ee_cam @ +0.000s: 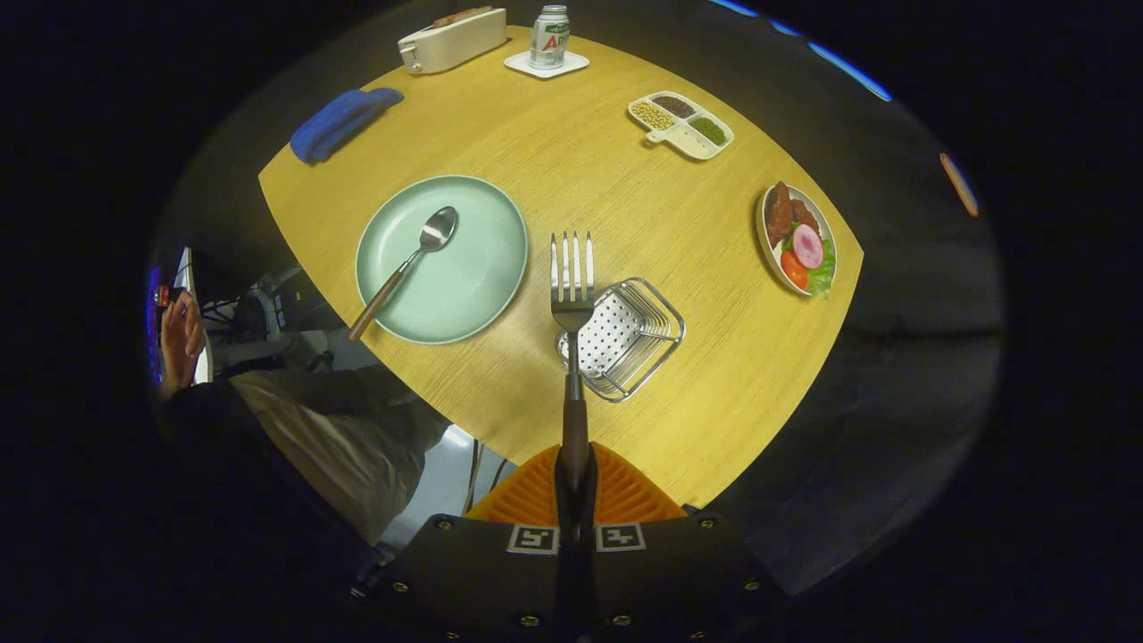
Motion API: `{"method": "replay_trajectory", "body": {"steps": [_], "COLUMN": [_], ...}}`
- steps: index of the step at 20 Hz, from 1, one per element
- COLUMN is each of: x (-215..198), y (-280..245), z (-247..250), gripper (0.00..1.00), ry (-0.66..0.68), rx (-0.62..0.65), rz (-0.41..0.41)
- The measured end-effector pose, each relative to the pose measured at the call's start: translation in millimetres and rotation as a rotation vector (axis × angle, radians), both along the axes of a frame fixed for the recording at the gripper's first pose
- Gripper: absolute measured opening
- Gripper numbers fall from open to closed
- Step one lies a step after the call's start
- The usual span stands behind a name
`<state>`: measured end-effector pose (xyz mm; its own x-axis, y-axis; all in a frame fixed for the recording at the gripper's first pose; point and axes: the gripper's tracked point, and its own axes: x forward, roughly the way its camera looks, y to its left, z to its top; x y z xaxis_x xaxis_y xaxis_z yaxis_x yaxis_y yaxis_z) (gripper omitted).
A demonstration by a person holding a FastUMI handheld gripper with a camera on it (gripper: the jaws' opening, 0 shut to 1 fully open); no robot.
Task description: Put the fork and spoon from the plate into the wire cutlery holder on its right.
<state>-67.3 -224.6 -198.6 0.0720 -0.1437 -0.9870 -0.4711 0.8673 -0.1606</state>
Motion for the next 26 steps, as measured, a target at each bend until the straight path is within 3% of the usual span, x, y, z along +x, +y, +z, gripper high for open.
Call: {"method": "replay_trajectory", "body": {"steps": [11, 26], "x": [-6.5, 34.7], "y": [-54.8, -48.6], "z": [-15.3, -57.6], "gripper": [0.01, 0.01], "ry": [0.238, 0.443], "rx": [-0.162, -0.26], "rz": [0.033, 0.04]}}
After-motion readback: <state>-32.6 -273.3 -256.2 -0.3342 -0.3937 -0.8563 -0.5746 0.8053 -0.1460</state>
